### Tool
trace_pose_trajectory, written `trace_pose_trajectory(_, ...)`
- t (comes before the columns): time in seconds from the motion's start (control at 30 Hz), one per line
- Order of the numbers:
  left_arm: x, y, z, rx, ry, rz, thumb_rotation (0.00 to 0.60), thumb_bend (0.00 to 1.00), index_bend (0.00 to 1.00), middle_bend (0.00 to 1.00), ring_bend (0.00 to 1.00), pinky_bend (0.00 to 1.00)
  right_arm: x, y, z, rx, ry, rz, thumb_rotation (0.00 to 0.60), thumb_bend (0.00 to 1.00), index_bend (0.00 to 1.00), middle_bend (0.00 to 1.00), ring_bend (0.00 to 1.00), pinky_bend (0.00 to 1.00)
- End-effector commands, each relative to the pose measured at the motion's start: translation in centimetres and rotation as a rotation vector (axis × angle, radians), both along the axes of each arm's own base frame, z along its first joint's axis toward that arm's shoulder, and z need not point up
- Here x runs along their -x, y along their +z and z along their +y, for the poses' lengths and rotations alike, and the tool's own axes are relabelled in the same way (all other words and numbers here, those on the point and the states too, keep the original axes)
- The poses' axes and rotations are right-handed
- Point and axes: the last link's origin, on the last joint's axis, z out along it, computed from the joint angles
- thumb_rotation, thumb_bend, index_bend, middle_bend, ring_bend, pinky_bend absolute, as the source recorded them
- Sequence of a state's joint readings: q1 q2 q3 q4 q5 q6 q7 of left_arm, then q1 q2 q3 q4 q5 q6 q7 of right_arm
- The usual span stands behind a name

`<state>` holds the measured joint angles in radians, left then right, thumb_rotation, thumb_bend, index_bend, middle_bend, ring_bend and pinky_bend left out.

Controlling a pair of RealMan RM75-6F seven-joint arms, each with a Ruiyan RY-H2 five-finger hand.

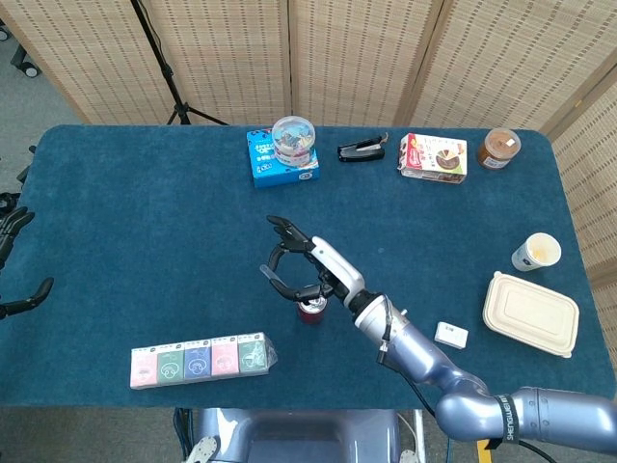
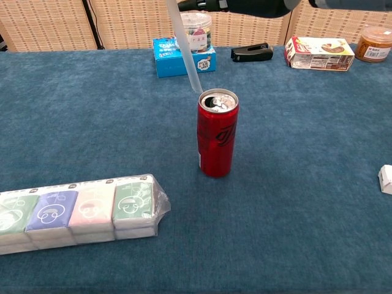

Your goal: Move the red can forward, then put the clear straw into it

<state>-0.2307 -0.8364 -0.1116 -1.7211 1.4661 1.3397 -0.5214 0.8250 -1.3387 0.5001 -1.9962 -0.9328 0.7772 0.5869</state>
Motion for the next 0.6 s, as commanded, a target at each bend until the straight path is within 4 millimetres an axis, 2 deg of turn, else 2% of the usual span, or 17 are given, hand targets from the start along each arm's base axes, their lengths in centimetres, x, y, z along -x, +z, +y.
trace_pose_trajectory(0.03,0.01,0.02,-0.01,0.0,-0.001,-0.001,0.6,0.36,0.0,0.0,0.0,0.0,-0.12,-0.22,-0.04,0.0,0.001,0.005,0.6,0.52,0.57,0.0,0.0,0.0)
trace_pose_trajectory(0.6,0.05,0.03,-0.03,0.001,0.001,-0.003,0.6,0.36,0.0,0.0,0.0,0.0,0.0,-0.3,-0.11,0.002,-0.003,0.014,0.6,0.52,0.57,0.0,0.0,0.0)
